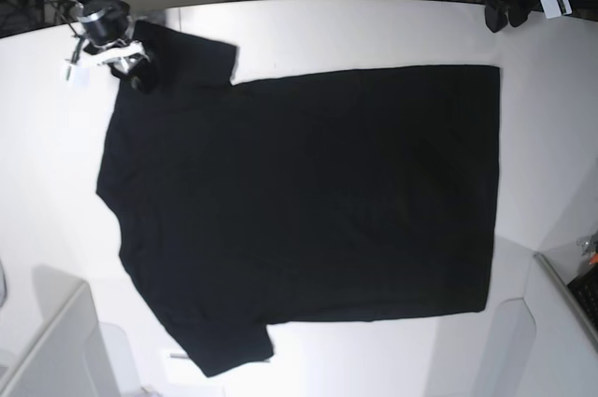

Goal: Fold the T-shirt properly
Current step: 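Lower both grippers to the shoulder corners of the black T-shirt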

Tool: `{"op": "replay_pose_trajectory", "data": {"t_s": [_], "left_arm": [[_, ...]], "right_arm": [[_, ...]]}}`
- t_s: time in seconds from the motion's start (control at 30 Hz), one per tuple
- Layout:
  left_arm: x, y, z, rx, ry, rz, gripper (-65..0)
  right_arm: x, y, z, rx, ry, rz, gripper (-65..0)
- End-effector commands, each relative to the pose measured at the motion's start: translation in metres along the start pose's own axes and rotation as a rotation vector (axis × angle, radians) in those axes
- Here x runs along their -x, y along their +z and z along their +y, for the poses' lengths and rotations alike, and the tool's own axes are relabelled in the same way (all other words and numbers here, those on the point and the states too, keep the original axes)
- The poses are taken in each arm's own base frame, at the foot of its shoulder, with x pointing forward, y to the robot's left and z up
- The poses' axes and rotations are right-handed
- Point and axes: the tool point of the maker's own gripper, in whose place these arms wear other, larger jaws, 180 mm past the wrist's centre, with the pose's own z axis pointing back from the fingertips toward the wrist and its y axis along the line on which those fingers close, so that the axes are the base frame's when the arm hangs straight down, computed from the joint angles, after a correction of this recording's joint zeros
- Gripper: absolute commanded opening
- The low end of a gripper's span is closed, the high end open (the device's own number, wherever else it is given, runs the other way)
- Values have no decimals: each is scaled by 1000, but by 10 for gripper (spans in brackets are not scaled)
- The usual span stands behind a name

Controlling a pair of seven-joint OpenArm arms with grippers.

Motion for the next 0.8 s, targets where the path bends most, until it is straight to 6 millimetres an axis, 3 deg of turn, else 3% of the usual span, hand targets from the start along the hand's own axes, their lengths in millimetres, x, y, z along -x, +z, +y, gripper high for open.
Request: {"op": "replay_pose_trajectory", "data": {"t_s": [0.0,0.2,0.47,0.6,0.77], "left_arm": [[-13,1,-2,18,-10,-39,-341],[-16,0,-4,25,-8,-49,-341],[-29,-5,-4,40,-20,-64,-341],[-44,-11,11,7,46,-37,-337],[-66,-20,23,-22,99,6,-257]], "right_arm": [[-17,4,-1,-6,16,-52,-278],[-35,13,-31,63,25,-85,-275],[5,-6,-39,58,-17,30,-275],[17,-10,-31,27,-10,64,-275],[23,-10,-30,22,-10,77,-278]]}}
